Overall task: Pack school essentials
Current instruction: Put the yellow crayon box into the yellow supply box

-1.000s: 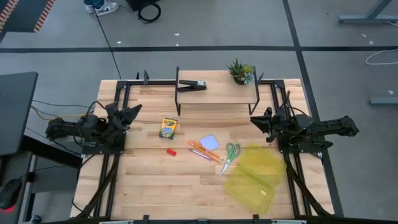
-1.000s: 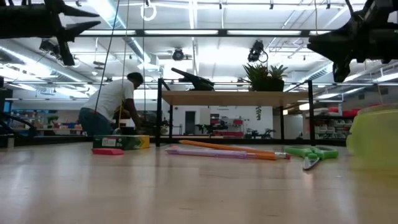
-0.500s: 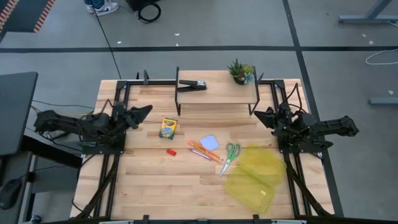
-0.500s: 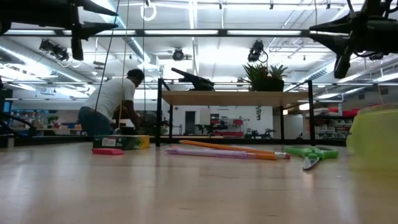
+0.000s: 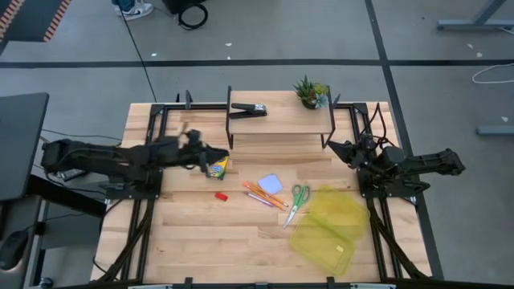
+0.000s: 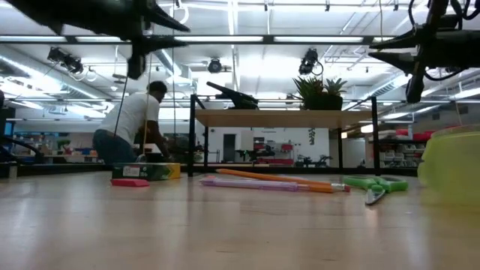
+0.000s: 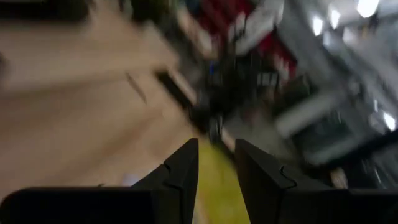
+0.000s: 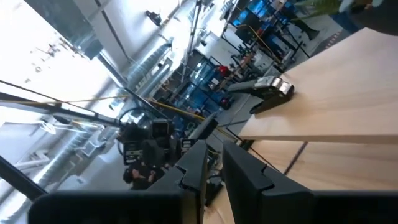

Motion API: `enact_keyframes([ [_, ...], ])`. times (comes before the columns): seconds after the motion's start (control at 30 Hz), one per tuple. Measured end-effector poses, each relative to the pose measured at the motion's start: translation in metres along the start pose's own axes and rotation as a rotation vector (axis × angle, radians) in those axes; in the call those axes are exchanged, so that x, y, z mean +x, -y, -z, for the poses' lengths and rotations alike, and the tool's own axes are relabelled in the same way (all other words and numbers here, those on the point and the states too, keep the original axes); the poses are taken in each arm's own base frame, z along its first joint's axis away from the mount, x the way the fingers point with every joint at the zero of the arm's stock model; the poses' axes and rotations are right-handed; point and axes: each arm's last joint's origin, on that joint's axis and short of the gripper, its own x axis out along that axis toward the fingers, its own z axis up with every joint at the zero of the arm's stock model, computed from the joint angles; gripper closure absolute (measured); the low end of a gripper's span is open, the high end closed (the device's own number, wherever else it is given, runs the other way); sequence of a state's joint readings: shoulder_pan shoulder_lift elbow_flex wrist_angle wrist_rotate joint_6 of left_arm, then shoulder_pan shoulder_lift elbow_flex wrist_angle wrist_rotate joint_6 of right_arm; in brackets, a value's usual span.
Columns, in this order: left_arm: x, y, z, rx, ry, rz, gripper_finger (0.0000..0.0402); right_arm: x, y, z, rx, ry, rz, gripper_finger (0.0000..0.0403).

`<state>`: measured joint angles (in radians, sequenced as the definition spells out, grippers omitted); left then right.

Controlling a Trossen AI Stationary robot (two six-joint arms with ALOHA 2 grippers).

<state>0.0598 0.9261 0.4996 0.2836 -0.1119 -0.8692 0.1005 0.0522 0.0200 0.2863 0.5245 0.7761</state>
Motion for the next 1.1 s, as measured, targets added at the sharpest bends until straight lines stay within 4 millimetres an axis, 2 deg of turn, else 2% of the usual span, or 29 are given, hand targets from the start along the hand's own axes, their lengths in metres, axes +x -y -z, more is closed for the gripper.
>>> enact_keyframes([
  [0.23,0.05,-0.018,0.003,-0.056,-0.342,0.036,0.0289,0.004,0.003,0.007,-0.012,-0.046,0.045,0.0345],
  [0.37,0.07,-0.016,0.005,-0.038,-0.445,0.027,0.0289,0.006,0.005,0.009,-0.01,-0.063,0.062,0.0345],
  [0.5,0.08,-0.014,0.011,-0.01,-0.601,-0.094,0.0289,0.006,0.005,0.01,0.003,-0.067,0.068,0.0345],
  [0.6,0.075,-0.015,0.016,0.016,-0.67,-0.283,0.0289,0.006,0.005,0.01,0.007,-0.067,0.068,0.0345],
  [0.73,0.057,-0.02,0.022,0.051,-0.682,-0.534,0.0281,0.006,0.005,0.01,0.014,-0.074,0.061,0.0345],
  [1.1,0.0,-0.063,0.022,-0.119,-0.518,-0.684,0.0264,0.006,0.005,0.011,0.032,-0.084,0.054,0.0346],
])
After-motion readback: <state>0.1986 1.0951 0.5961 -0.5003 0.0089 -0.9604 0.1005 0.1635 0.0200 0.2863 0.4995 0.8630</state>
